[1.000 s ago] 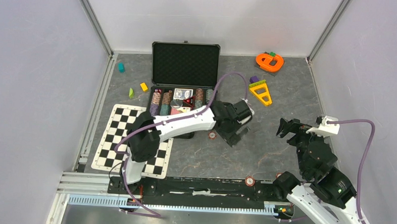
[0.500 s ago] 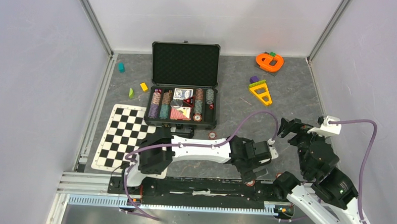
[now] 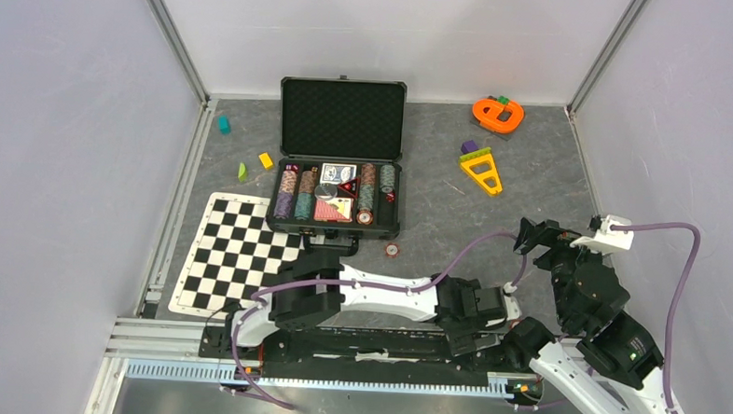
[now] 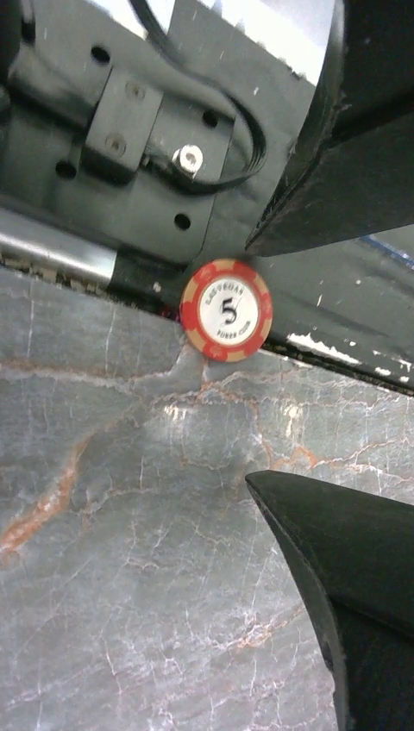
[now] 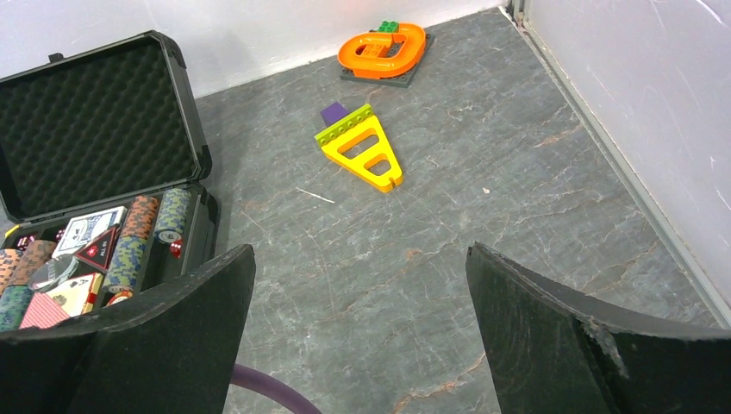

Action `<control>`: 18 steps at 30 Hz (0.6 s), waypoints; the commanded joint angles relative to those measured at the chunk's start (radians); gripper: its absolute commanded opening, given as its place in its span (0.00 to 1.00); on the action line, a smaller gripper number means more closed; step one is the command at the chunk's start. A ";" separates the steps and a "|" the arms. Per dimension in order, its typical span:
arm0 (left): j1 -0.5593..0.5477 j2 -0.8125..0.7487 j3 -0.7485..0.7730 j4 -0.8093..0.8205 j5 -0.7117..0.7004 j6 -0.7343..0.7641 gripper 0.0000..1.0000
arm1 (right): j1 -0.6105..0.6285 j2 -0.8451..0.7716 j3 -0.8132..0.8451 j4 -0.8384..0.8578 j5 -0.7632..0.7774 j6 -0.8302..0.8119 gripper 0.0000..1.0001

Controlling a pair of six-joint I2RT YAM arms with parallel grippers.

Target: Pack up texas hold em set

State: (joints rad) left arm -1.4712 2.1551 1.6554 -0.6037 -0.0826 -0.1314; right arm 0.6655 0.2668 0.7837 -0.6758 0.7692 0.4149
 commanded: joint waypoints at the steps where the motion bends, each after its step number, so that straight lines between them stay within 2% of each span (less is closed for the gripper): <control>1: 0.001 0.048 0.039 0.011 -0.175 -0.005 1.00 | 0.000 -0.010 0.031 0.001 0.013 -0.001 0.98; 4: 0.015 0.085 0.067 -0.051 -0.393 -0.096 1.00 | 0.000 -0.012 0.034 -0.001 0.014 -0.001 0.98; 5: 0.031 0.087 0.074 -0.072 -0.426 -0.141 1.00 | 0.001 -0.011 0.035 -0.002 0.016 -0.001 0.98; 8: 0.092 0.012 -0.026 -0.003 -0.362 -0.216 1.00 | 0.000 -0.012 0.037 -0.006 0.018 -0.001 0.98; 12: 0.167 -0.095 -0.170 0.127 -0.213 -0.239 0.98 | 0.000 -0.009 0.034 -0.007 0.018 -0.001 0.98; 18: 0.203 -0.055 -0.144 0.079 -0.151 -0.232 0.97 | 0.000 -0.001 0.031 0.004 0.003 0.002 0.98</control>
State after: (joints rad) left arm -1.2816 2.0846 1.5059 -0.5148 -0.2379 -0.3286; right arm 0.6655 0.2626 0.7837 -0.6773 0.7689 0.4152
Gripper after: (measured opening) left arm 0.975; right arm 0.979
